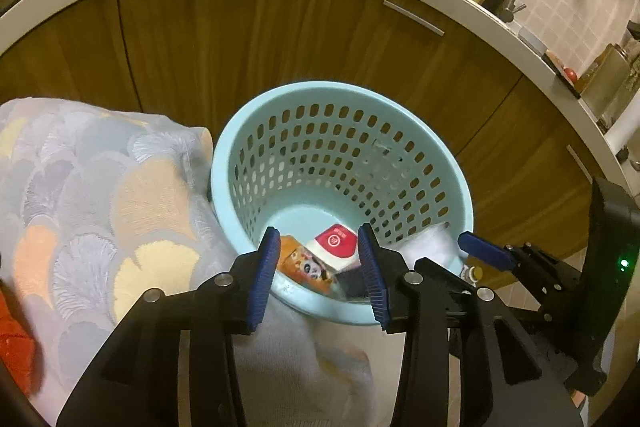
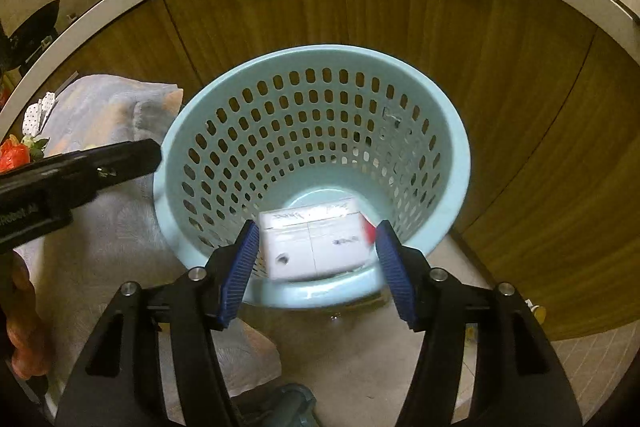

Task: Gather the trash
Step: 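Carry carton and wrapper over the blue basket and release both, then return both grippers to the table near the red plastic bag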

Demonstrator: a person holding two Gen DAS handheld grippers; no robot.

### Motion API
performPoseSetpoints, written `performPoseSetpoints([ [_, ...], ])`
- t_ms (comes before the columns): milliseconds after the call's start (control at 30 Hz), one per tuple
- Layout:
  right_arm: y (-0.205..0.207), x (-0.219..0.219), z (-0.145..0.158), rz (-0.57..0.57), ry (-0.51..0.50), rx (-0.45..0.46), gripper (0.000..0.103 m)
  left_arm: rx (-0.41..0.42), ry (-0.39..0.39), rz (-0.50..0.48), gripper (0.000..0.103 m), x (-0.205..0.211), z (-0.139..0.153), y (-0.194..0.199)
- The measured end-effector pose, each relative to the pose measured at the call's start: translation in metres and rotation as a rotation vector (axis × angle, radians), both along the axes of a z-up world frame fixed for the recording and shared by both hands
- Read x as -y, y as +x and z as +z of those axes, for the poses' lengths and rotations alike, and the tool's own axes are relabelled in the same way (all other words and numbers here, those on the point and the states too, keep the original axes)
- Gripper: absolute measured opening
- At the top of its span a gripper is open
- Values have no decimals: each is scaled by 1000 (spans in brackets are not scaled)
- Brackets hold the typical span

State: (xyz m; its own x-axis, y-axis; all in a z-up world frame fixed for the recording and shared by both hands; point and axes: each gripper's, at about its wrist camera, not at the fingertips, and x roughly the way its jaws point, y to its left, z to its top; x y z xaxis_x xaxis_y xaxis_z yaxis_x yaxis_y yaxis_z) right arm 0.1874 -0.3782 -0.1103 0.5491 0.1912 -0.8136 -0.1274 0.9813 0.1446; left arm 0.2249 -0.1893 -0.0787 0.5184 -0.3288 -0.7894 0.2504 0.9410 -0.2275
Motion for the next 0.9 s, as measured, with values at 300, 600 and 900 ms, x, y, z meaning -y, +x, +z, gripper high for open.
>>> performPoseSetpoints([
  [300, -11, 2, 20, -2, 15, 45, 57, 42, -17, 22, 41, -12, 15, -19],
  [600, -31, -37, 64, 89, 35, 157, 57, 164, -26, 50, 52, -38, 61, -63],
  [900, -47, -111, 87, 234, 65, 212, 57, 302, 39, 186, 71, -101, 110, -121],
])
